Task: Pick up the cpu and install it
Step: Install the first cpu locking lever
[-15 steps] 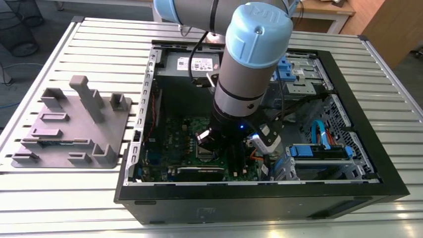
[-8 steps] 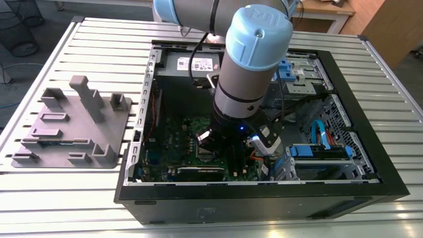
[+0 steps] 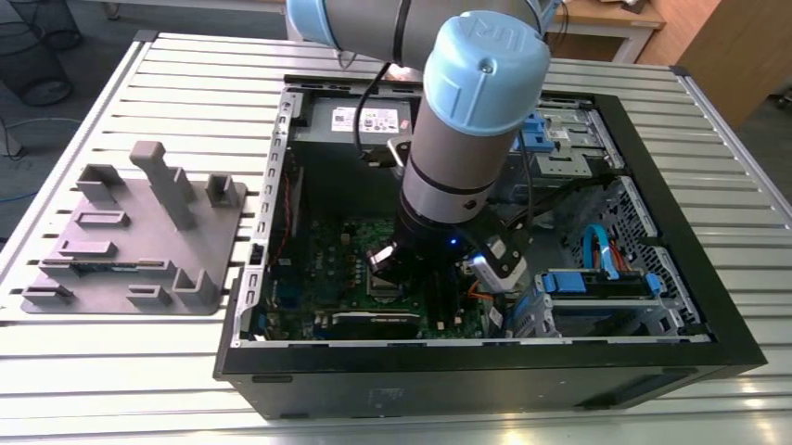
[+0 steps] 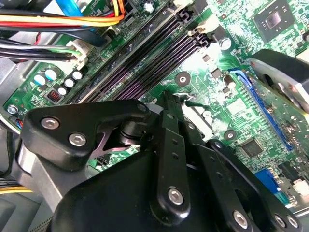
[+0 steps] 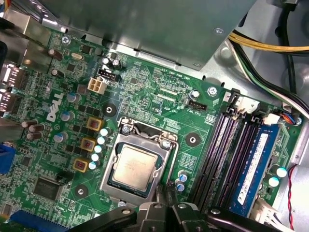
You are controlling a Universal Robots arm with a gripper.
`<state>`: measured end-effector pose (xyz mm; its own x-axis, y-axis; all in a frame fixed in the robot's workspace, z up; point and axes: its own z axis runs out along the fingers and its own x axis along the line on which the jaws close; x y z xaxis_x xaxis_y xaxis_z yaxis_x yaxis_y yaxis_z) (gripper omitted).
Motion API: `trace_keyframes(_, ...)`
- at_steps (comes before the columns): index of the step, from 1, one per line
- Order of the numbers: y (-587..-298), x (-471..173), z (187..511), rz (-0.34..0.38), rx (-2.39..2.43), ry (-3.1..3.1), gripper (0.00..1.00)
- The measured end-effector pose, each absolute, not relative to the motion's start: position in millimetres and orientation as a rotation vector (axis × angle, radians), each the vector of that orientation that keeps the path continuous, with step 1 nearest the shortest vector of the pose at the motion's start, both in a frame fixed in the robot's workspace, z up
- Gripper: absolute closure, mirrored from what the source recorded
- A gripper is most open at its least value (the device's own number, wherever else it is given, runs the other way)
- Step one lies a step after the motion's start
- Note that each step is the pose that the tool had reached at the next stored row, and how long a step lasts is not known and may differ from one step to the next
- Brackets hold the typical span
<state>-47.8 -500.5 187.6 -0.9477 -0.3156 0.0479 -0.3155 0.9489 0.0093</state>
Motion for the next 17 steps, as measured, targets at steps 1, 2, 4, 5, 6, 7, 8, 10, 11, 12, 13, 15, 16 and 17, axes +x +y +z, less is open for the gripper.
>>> trace_keyframes(1,-500.4,-47.7,188.5,-0.004,0.495,-3.053,0.89)
trace_keyframes(2,-500.4,-47.7,189.8,-0.007,0.495,-3.054,0.89)
trace_keyframes(4,-500.3,-47.7,194.7,-0.009,0.495,-3.054,0.89)
trace_keyframes(5,-500.3,-47.7,196.4,-0.009,0.495,-3.054,0.89)
trace_keyframes(6,-500.4,-47.7,196.8,-0.01,0.495,-3.054,0.89)
trace_keyframes(7,-500.4,-47.7,197.2,-0.013,0.495,-3.054,0.89)
trace_keyframes(8,-500.4,-47.7,197.9,-0.016,0.495,-3.054,0.89)
trace_keyframes(10,-500.4,-47.9,199.4,-0.02,0.495,-3.055,0.89)
trace_keyframes(11,-500.4,-48.0,200.0,-0.02,0.495,-3.055,0.89)
trace_keyframes(12,-500.3,-48.2,200.2,-0.02,0.494,-3.055,0.89)
trace_keyframes(13,-500.3,-48.4,200.2,-0.02,0.494,-3.055,0.89)
trace_keyframes(15,-499.6,-49.0,200.4,-0.02,0.494,-3.055,0.89)
trace_keyframes(16,-498.7,-49.4,200.4,-0.02,0.494,-3.055,0.89)
trace_keyframes(17,-497.1,-49.8,200.3,-0.02,0.494,-3.055,0.89)
